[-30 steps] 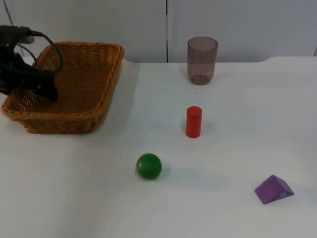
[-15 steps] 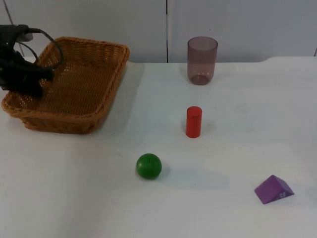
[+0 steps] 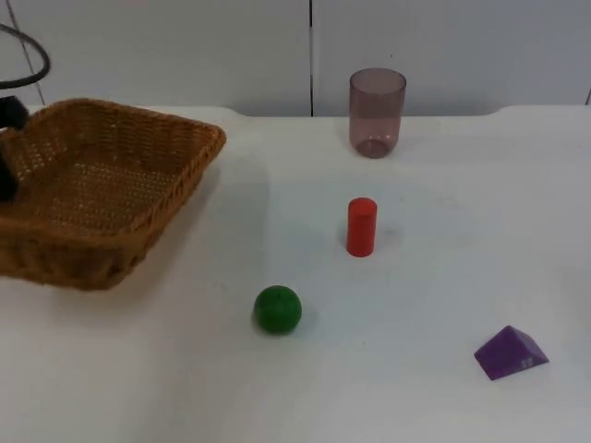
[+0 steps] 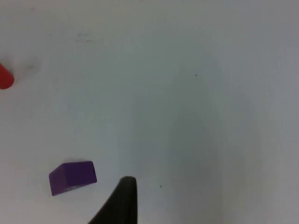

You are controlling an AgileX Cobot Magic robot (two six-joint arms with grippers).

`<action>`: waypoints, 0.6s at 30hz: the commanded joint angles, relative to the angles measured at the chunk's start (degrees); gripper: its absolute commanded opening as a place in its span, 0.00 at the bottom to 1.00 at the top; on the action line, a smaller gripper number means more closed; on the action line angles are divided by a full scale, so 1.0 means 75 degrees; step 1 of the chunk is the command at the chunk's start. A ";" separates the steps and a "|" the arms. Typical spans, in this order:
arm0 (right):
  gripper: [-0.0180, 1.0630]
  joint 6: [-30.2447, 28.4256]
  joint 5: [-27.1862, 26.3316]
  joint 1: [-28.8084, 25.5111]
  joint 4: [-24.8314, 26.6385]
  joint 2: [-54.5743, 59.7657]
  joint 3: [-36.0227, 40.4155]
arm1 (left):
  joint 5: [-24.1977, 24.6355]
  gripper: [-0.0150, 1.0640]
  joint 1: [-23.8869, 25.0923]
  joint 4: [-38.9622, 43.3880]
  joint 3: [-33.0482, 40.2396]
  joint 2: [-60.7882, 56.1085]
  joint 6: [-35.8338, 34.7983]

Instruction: Pick up the basket with the left hand and place the triangular block into the basket with the right hand.

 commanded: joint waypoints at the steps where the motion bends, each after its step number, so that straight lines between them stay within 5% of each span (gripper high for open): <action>1: 0.99 -0.0100 -0.0060 -0.0062 -0.0011 -0.0002 0.0032 | -0.0506 0.01 0.0064 -0.0492 0.1032 -0.1029 0.0061; 9: 0.99 -0.0087 -0.0075 -0.0062 0.0008 -0.0002 0.0032 | -0.1237 0.01 0.0064 -0.2507 0.3856 -0.3918 0.0897; 18: 0.99 -0.0087 -0.0078 -0.0062 0.0138 -0.0002 0.0032 | -0.1202 0.01 0.0064 -0.2962 0.5293 -0.5370 0.1148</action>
